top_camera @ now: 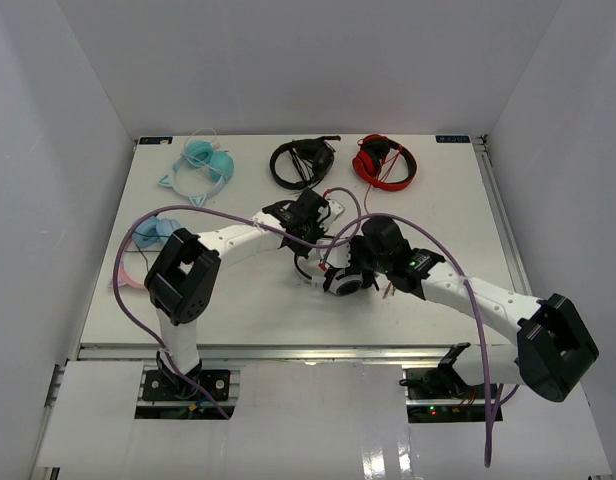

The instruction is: Wrap the headphones

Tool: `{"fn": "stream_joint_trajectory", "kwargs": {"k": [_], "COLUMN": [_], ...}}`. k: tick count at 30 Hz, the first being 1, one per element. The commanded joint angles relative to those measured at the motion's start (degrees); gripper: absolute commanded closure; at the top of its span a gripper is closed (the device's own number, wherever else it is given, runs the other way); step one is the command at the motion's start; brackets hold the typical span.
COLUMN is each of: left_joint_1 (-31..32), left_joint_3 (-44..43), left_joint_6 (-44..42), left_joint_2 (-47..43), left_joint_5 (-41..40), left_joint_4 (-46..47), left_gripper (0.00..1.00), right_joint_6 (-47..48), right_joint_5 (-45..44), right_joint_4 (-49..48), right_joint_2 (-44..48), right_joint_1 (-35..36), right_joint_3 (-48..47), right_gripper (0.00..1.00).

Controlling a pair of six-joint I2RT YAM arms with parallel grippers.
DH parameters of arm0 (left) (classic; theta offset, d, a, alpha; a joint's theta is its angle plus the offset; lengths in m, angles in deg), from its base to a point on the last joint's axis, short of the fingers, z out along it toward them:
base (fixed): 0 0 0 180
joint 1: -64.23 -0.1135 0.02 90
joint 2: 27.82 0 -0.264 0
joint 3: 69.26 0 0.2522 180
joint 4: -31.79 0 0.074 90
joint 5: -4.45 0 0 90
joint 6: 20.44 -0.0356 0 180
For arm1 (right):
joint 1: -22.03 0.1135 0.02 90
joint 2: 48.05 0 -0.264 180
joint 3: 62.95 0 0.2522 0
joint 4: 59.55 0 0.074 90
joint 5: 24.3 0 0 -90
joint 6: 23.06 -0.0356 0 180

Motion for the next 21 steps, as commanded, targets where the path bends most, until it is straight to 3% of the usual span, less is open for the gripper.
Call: {"fn": "stream_joint_trajectory", "kwargs": {"k": [1,6,9,21], "left_joint_1": [0.05,-0.25,-1.09,-9.34], "left_joint_3": [-0.83,0.37,1.84,5.52], "left_joint_6": [-3.58,-3.14,-2.68,3.51], "left_joint_2": [-0.02,-0.98,-2.03,-6.08], "left_joint_5": [4.41,6.98,9.30,15.22], "left_joint_4": [-4.62,-4.34,-3.70,-0.09], "left_gripper": [1.00,1.00,1.00,1.00], "right_joint_6": [7.76,12.72,14.02,6.14], "right_joint_5": [-7.31,-9.52,-10.54,0.82], "right_joint_4": [-9.55,-16.31,-21.68,-9.49], "right_joint_2": [-1.60,-4.78,-6.26,0.93], "right_joint_1": [0.26,0.27,-0.24,-9.75], "right_joint_3": [-2.28,-0.02,1.73,1.71], "right_gripper": [0.77,0.53,0.44,0.34]}}
